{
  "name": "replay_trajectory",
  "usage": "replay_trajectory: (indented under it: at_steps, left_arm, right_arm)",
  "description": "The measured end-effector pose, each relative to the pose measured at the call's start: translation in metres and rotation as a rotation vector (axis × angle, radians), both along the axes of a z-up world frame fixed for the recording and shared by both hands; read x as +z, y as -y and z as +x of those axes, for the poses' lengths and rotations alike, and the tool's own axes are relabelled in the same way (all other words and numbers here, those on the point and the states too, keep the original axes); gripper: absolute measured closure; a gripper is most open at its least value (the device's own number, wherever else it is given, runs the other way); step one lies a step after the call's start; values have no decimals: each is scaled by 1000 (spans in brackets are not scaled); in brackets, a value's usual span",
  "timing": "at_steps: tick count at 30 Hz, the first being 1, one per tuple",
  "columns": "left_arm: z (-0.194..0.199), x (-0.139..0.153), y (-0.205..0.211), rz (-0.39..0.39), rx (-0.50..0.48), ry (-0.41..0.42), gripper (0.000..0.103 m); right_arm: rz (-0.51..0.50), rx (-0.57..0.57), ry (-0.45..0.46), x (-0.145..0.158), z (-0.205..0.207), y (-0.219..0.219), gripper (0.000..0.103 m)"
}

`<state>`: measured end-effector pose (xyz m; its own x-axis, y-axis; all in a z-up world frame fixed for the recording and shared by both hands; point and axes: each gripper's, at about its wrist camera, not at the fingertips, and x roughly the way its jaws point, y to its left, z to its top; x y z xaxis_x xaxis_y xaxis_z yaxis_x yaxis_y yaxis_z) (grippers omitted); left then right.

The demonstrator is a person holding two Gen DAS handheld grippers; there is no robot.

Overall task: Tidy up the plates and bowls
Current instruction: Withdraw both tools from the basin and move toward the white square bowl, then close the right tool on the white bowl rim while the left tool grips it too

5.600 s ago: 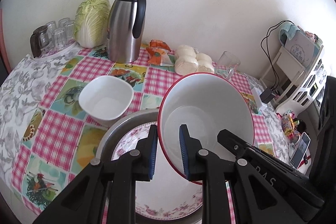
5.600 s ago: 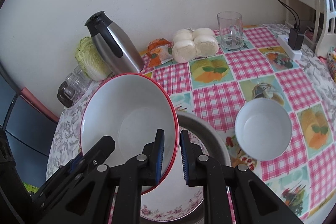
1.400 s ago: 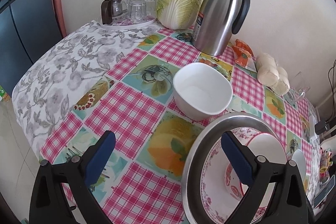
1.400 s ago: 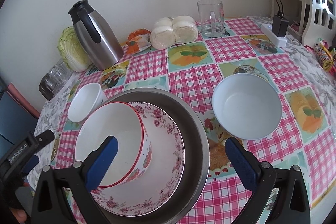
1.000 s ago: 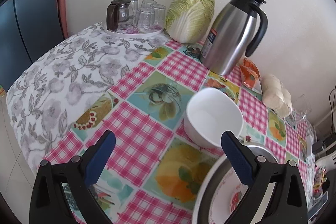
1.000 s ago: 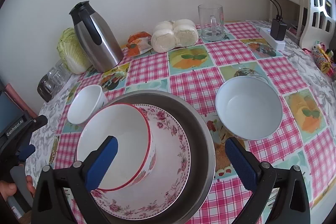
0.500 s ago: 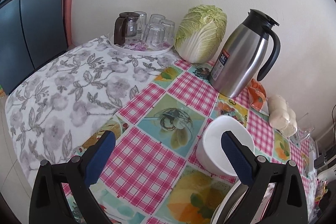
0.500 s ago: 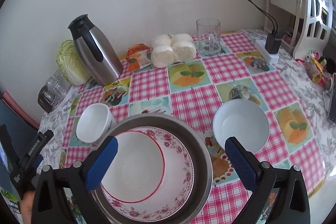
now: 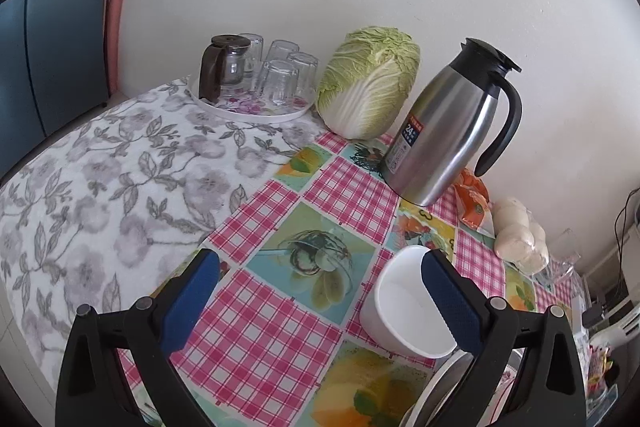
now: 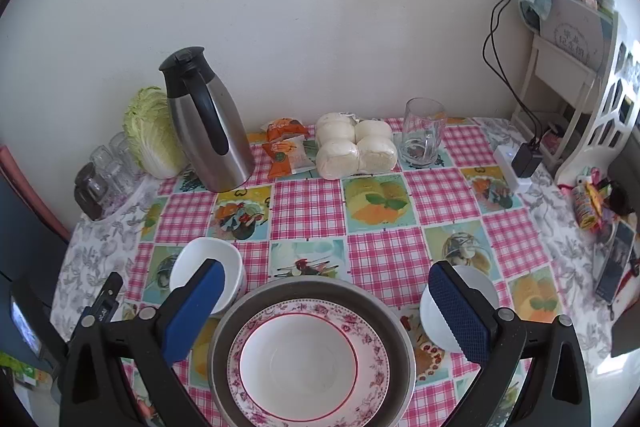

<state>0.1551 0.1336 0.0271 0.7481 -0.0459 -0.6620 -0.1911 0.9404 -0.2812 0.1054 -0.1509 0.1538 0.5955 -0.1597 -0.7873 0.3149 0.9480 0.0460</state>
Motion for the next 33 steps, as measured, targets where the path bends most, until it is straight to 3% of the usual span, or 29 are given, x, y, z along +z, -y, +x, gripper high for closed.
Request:
replay_trajectory:
  at_steps: [6,10,13,18,24,26,28,30,33]
  left_arm:
    - [11,-10,-7,-90,-15,-43,2]
    - [16,-19,-13,-143,5,-67,2]
    - [22,-27,-15,-186,-10,-89,2]
    - [30,-37,-11,-223,-38,-127,2]
    - [39,-50,0,-232,-74,-171,2]
    - [42,-54,2,-239,-74,-181,2]
    - [45,-59,5,-254,-79,-193,3]
    - [47,-62,6,-256,-81,-202,6]
    - [50,-66,8,-248,-79,-215,15]
  right_arm:
    - [61,4,-95,-16,26,-7,0]
    - [-15,16,-148,-28,42,-20,0]
    - [23,32,-194,-42,55,-26,0]
    - [109,-1,-242,-67,75,-31,0]
    - [87,14,-272,-89,94,-52,1]
    - [84,14,-285,-96,100,-57,3]
    - [95,11,-289,-102,104,-60,16]
    - [115,15,-298,-108,108,-63,21]
    - [104,20,-309,-116,113,-67,27]
